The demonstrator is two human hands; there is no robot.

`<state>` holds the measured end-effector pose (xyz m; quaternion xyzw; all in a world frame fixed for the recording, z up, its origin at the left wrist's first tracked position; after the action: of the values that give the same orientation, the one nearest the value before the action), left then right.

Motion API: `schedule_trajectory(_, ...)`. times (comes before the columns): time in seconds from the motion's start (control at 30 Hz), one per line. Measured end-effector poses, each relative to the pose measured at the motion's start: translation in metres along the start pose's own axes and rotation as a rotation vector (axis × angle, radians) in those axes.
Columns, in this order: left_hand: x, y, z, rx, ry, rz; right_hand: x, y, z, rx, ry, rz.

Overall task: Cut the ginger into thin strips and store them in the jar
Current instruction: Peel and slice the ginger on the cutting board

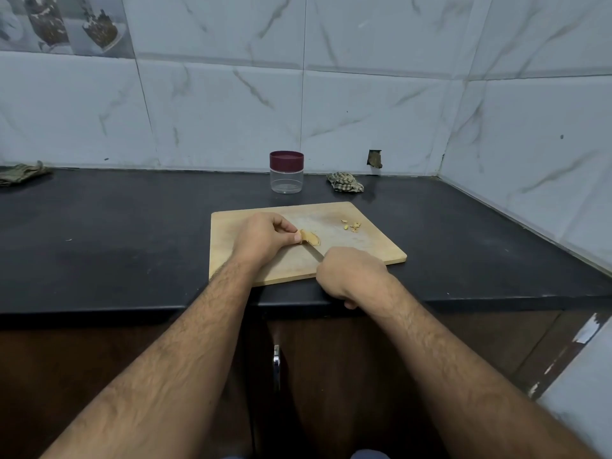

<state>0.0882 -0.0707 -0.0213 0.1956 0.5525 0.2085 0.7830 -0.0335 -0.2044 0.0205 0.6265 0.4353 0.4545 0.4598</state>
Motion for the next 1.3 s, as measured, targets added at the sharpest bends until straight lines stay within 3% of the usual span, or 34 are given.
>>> schedule_trajectory(0.47, 0.001, 0.001, 0.001, 0.002, -0.014, 0.033, 0.003, 0.001, 0.008, -0.041, 0.018, 0.188)
schedule_trajectory(1.3, 0.0, 0.0, 0.0, 0.004, -0.041, 0.035, 0.011, 0.003, 0.015, -0.082, 0.036, 0.092)
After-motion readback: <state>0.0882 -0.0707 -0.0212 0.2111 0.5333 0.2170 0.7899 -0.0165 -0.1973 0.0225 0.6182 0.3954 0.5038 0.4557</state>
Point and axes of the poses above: each hand's wrist, its own z-axis towards the middle knuckle, its own y-axis out of the back of the hand, x = y × z, the point moved 3 cm from there along z, towards the middle knuckle, and after that the axes turned 1 degree about -x, right-handed, at the moved point
